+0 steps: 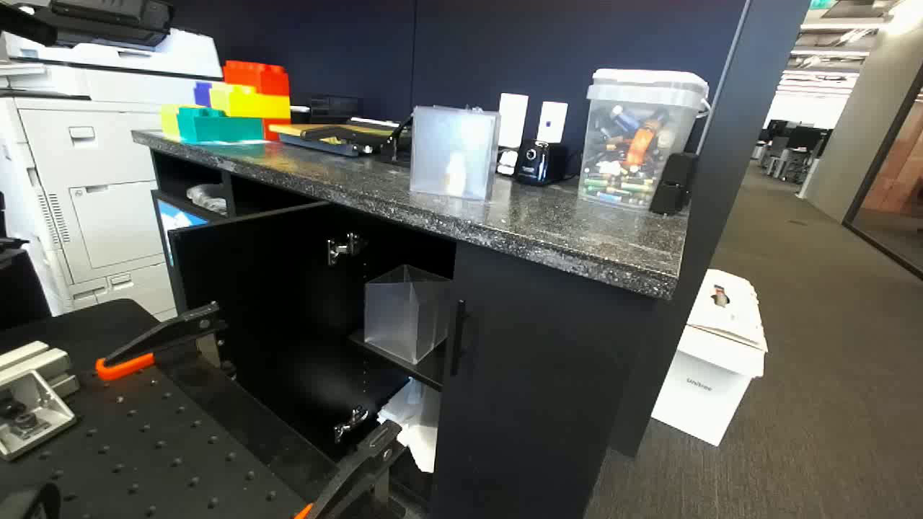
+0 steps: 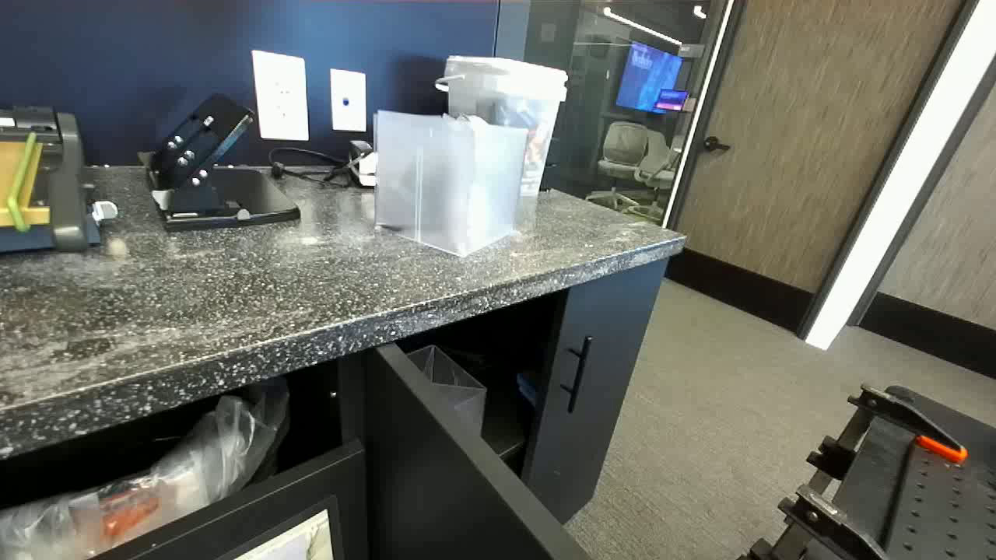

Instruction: Close the left door of the bottom cabinet.

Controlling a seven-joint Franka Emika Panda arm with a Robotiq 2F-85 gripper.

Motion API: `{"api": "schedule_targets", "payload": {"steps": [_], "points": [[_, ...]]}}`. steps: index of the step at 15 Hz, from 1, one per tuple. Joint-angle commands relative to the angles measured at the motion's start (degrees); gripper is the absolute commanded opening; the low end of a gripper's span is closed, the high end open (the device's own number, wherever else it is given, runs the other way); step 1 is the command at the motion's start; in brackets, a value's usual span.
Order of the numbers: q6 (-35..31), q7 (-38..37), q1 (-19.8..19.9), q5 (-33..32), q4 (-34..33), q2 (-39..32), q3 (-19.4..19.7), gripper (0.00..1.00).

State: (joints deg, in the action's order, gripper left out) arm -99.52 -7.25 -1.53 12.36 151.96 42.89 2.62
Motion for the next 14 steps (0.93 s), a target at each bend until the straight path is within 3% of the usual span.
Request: {"api": "schedule_targets", "payload": {"steps": [1,7,11,14], "points": [[0.3,0.7,1.3,0.6,-0.1,-0.1,-1.1,1.0],[-1.0,-0.4,0.9,1.7,-1.4,-2.5,-1.7,1.0],[-7.0,-3.8,-2.5,6.9,-6.2,-10.5,-7.1,1.0],[-15.4,-7.6,-4.2,9.3,-12.3,-19.3,-11.6,1.0]]}}
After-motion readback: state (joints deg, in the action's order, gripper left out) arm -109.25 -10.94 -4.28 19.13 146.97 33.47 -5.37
